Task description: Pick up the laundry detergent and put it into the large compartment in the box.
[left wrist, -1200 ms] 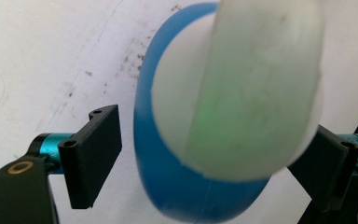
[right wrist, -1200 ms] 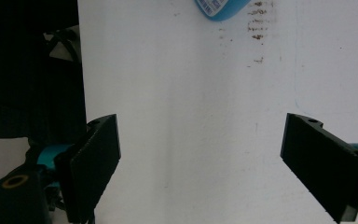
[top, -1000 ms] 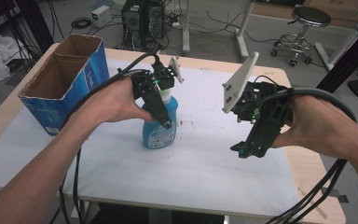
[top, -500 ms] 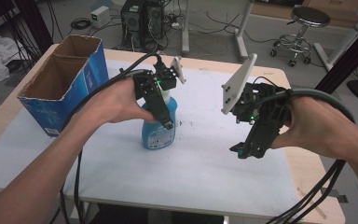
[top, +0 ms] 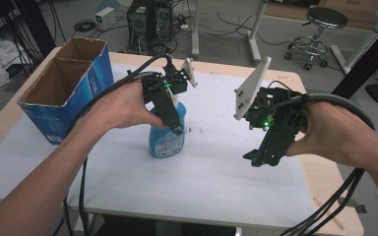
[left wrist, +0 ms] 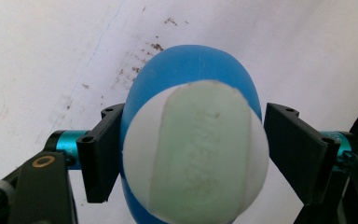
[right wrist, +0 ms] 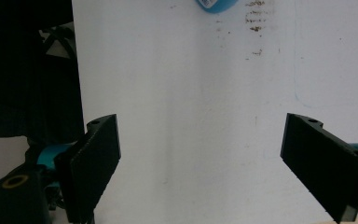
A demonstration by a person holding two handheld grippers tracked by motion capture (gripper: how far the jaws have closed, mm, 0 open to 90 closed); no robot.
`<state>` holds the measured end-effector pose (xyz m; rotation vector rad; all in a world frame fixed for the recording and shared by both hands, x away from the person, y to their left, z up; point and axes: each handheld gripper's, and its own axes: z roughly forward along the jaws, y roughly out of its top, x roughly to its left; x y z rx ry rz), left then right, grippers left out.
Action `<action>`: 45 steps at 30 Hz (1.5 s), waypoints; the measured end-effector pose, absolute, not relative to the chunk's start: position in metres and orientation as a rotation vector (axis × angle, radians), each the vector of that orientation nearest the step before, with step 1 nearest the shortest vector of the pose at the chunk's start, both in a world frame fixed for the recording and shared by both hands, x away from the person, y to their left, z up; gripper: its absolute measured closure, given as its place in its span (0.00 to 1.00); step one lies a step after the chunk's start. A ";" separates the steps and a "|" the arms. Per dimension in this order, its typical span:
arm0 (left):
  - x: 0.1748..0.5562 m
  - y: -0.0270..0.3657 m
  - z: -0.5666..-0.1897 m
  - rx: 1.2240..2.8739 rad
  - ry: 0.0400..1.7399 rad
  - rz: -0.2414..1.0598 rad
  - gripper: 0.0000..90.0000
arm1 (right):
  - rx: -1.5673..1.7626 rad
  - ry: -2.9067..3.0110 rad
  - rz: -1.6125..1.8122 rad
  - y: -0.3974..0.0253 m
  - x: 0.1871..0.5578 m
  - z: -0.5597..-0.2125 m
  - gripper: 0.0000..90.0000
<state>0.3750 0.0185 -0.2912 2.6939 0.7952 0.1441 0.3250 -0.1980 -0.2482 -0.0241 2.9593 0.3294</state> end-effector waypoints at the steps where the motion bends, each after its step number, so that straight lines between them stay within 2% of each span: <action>1: 0.375 0.017 -0.290 2.700 0.795 0.147 0.29 | -0.019 2.958 0.327 -0.198 0.325 -0.248 0.12; 14: 0.376 0.017 -0.289 2.711 0.792 0.152 0.32 | -0.015 2.959 0.328 -0.198 0.325 -0.249 0.12; 29: 0.377 0.018 -0.290 2.719 0.799 0.184 0.41 | -0.016 2.957 0.323 -0.198 0.325 -0.249 0.12; 45: 0.380 0.017 -0.288 2.752 0.773 0.172 0.42 | -0.012 2.952 0.332 -0.198 0.325 -0.249 0.12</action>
